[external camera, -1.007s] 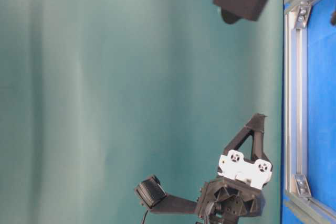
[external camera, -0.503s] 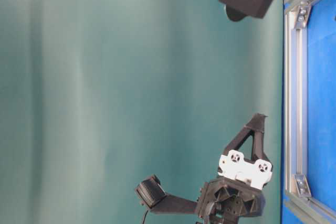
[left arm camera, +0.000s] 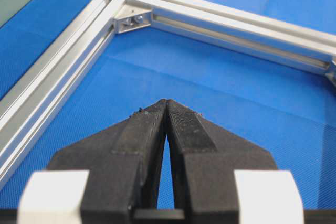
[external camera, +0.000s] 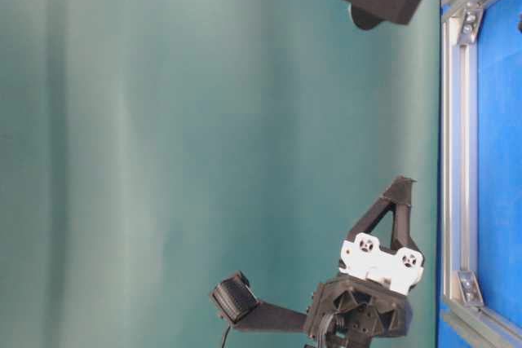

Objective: Insert the wire through the string loop located on the left side.
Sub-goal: 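Close the right gripper on the cable just behind the USB plug and lift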

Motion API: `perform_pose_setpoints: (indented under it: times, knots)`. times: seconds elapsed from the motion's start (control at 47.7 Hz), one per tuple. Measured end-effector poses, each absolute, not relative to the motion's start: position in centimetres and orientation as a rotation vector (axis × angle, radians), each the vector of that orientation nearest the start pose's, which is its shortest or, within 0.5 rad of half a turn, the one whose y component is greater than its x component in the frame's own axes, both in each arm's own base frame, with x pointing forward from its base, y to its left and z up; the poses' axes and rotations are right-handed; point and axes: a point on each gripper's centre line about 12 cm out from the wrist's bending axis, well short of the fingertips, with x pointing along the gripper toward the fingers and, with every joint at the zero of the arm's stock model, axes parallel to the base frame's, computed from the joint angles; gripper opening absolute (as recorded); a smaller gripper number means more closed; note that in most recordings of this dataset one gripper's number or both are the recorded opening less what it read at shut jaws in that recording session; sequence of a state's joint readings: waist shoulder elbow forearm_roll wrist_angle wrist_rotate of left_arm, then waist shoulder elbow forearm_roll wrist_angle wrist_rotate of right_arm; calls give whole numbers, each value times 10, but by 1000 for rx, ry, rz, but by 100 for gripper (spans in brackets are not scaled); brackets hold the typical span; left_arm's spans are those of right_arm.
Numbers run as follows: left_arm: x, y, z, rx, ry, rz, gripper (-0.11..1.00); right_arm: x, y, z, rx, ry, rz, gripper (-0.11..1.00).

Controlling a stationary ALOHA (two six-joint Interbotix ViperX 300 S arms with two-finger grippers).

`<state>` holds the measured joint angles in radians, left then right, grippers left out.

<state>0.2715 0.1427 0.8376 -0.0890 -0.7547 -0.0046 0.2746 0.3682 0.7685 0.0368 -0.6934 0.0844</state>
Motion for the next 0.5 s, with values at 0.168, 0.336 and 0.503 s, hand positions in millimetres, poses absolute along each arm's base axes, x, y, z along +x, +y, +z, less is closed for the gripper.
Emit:
perform_pose_setpoints:
  times: [0.168, 0.336, 0.503]
  knots:
    - [368, 110, 140, -93, 216, 339, 0, 381, 104, 79, 47, 432, 223, 0]
    - [368, 110, 140, -92, 214, 339, 0, 381, 104, 110, 49, 404, 226, 0]
    - [368, 110, 140, -94, 215, 339, 0, 379, 102, 135, 29, 391, 230, 0]
